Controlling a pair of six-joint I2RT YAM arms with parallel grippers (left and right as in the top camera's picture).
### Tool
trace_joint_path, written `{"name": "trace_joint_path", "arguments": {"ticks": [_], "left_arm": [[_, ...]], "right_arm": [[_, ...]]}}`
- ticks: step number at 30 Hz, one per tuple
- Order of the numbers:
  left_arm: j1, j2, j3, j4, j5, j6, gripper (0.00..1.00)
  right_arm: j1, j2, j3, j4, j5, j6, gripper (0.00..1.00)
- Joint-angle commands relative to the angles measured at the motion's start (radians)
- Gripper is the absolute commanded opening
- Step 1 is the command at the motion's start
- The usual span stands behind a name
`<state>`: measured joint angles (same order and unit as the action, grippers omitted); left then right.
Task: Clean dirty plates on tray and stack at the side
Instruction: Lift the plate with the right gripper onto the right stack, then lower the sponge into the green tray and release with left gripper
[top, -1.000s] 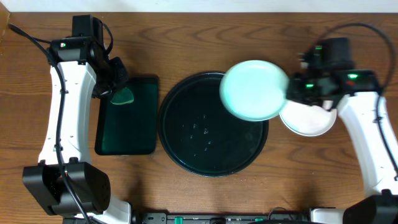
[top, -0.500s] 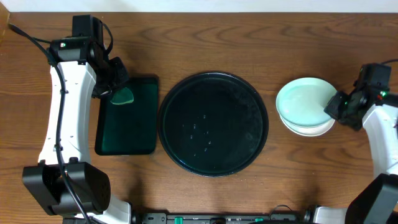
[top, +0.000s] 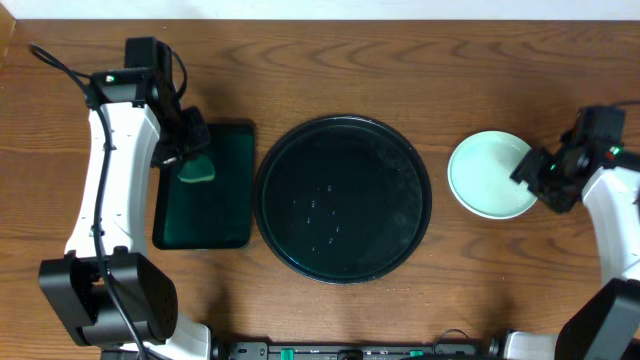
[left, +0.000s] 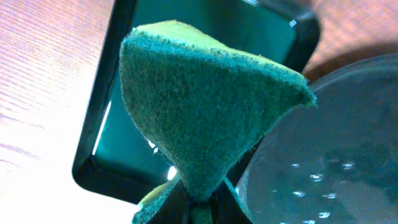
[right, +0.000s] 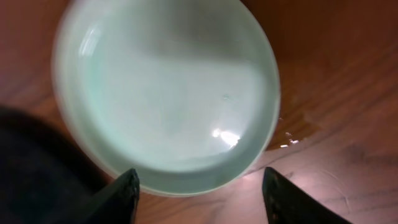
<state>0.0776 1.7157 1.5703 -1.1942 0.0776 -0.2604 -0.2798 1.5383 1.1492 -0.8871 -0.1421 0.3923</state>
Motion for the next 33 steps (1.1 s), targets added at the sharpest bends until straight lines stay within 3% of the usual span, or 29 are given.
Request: {"name": "trace_joint_path", "arguments": {"ticks": [1, 5, 12, 14, 16, 18, 24, 26, 33], "left_arm": [[0.001, 0.007, -0.06, 0.044, -0.045, 0.087, 0.07], [0.001, 0.007, -0.147, 0.141, -0.045, 0.158, 0.07], [0.001, 0.011, -0.314, 0.286, -0.045, 0.163, 0.09], [0.001, 0.011, -0.35, 0.327, -0.045, 0.163, 0.28], [0.001, 0.011, -0.366, 0.348, -0.045, 0.163, 0.61], [0.001, 0.011, -0.366, 0.348, -0.045, 0.163, 0.72], [0.001, -0.052, -0.25, 0.158, -0.045, 0.163, 0.72], [0.001, -0.108, -0.225, 0.136, -0.045, 0.161, 0.73], [0.001, -0.237, -0.224, 0.136, -0.045, 0.163, 0.73]], "right_arm": [[0.039, -0.006, 0.132, -0.063, -0.05, -0.069, 0.62], [0.1, -0.006, 0.207, -0.116, -0.049, -0.113, 0.63], [0.19, -0.006, 0.222, -0.115, -0.035, -0.116, 0.66], [0.209, -0.006, 0.222, -0.115, -0.021, -0.129, 0.67], [0.223, -0.006, 0.222, -0.117, -0.003, -0.159, 0.7], [0.229, -0.01, 0.223, -0.121, -0.004, -0.174, 0.72], [0.263, -0.064, 0.236, -0.147, -0.009, -0.254, 0.77], [0.293, -0.1, 0.246, -0.159, -0.009, -0.291, 0.86], [0.347, -0.257, 0.265, -0.139, -0.007, -0.311, 0.94]]}}
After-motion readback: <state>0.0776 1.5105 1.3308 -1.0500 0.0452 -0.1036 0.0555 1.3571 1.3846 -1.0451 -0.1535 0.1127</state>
